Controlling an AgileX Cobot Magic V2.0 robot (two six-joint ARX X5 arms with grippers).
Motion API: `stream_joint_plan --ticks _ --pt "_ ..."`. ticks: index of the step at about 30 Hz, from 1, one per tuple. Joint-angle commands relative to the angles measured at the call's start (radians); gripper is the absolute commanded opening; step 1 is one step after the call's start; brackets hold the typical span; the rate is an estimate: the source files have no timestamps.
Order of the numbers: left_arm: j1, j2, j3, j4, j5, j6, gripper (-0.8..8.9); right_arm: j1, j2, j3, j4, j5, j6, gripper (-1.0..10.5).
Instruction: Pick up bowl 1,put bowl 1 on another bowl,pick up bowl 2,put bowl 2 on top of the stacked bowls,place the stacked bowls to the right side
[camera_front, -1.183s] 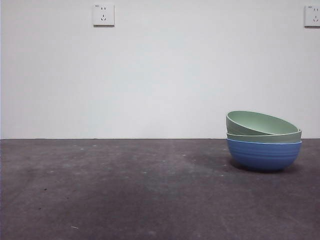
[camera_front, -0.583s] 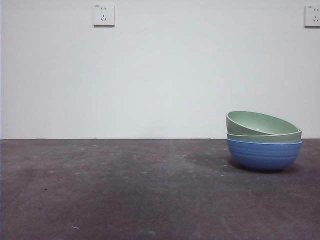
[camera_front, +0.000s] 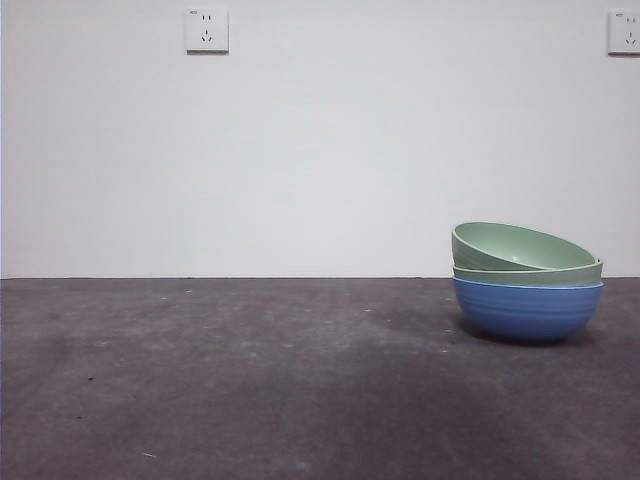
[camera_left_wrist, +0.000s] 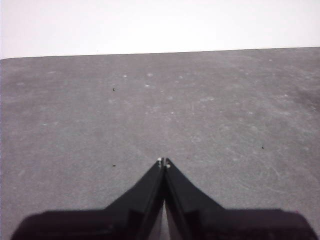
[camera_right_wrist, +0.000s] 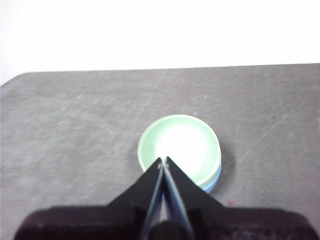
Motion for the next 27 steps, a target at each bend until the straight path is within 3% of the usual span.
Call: stream_joint_plan --ticks 1,5,11,27 --pt "0.003 -0.003 -0.015 0.001 -0.004 -0.004 -0.03 0.0 -0.091 -0.176 0.152 0.004 0.042 0.1" --pt "0.003 -0.003 -0.015 0.001 -0.004 -0.004 -0.03 0.0 -0.189 -0.348 0.267 0.047 0.045 0.1" --pt "0.003 -0.003 -0.014 0.001 -0.003 -0.004 -0.03 0.0 -0.268 -0.477 0.27 0.085 0.043 0.1" --pt "0.003 -0.003 -0.015 0.002 -0.003 -0.004 -0.03 0.002 -0.352 -0.558 0.255 0.082 0.063 0.1"
